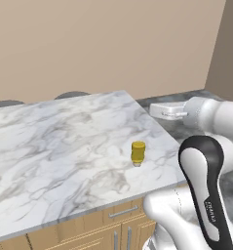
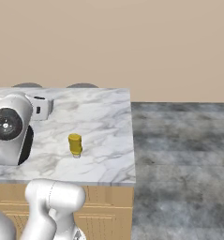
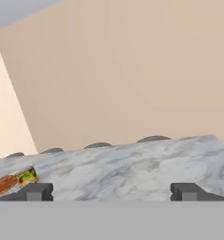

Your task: Move the shaker and mustard from the cabinet to the dining counter.

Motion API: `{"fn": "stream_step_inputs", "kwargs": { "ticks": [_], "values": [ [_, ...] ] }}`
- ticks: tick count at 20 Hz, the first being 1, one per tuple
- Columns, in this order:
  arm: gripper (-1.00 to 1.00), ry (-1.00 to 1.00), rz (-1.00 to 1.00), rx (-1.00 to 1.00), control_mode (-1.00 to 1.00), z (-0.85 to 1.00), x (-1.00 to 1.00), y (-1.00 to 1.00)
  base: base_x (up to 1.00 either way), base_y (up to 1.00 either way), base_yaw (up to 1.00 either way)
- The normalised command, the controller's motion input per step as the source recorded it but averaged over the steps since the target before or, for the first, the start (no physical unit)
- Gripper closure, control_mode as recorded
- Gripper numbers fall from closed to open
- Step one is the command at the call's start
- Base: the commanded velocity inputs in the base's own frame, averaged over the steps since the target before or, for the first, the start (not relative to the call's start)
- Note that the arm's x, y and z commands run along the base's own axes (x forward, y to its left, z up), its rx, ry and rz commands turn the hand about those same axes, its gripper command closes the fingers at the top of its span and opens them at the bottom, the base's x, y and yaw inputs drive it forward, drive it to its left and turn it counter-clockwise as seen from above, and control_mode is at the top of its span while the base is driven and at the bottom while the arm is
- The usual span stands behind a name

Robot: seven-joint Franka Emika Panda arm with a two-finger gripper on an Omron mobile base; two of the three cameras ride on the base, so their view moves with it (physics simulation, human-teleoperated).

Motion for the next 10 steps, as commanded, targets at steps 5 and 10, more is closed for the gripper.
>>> {"fn": "stream_step_inputs", "kwargs": {
  "ticks": [5, 10],
  "values": [
    [-1.00, 0.09, -0.22, -0.15, -1.00, -0.02, -0.35, 0.00, 0.00, 0.00, 0.00],
    [-1.00, 0.06, -0.32, -0.04, -1.00, 0.00, -0.39, 0.00, 0.00, 0.00, 0.00]
  ]
}}
